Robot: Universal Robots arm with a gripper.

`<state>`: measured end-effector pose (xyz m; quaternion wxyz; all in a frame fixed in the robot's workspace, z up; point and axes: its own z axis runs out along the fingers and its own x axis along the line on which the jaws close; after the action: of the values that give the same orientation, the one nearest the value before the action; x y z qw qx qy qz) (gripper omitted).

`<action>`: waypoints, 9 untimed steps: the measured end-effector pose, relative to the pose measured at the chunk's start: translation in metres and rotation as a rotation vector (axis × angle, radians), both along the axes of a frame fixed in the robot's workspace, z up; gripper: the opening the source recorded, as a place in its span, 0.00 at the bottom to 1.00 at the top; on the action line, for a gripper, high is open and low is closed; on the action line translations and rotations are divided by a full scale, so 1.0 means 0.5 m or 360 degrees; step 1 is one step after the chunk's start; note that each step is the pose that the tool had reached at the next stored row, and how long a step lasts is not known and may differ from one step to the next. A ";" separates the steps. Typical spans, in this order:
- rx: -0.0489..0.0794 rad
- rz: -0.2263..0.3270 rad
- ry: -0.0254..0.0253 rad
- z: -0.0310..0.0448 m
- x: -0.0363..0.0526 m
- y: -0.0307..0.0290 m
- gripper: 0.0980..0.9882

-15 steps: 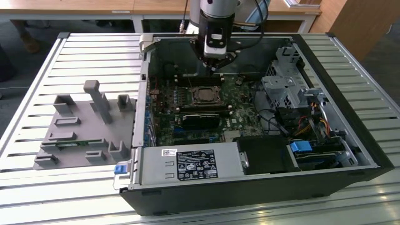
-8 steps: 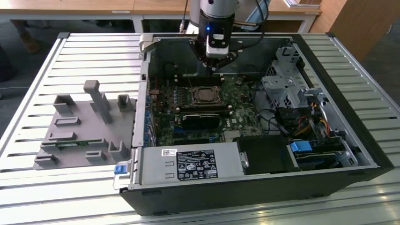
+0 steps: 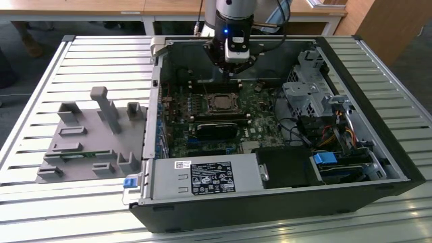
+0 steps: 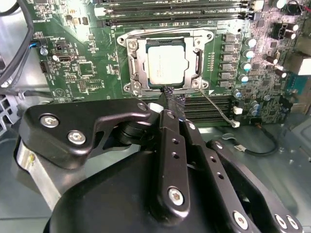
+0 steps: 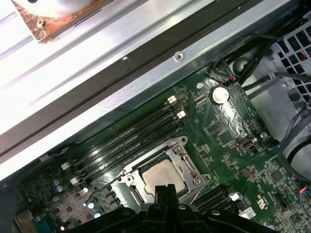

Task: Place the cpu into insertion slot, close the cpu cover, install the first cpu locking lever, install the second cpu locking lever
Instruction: 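Install the first cpu locking lever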

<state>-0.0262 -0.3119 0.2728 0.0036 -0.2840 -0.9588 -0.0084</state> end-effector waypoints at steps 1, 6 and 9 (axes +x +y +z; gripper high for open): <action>0.0000 0.0011 -0.00001 0.000 0.000 0.000 0.02; 0.0000 0.0063 0.00000 0.000 0.000 0.000 0.02; 0.0000 0.0091 0.00000 0.000 0.000 0.000 0.02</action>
<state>-0.0262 -0.3120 0.2728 0.0039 -0.2564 -0.9665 -0.0083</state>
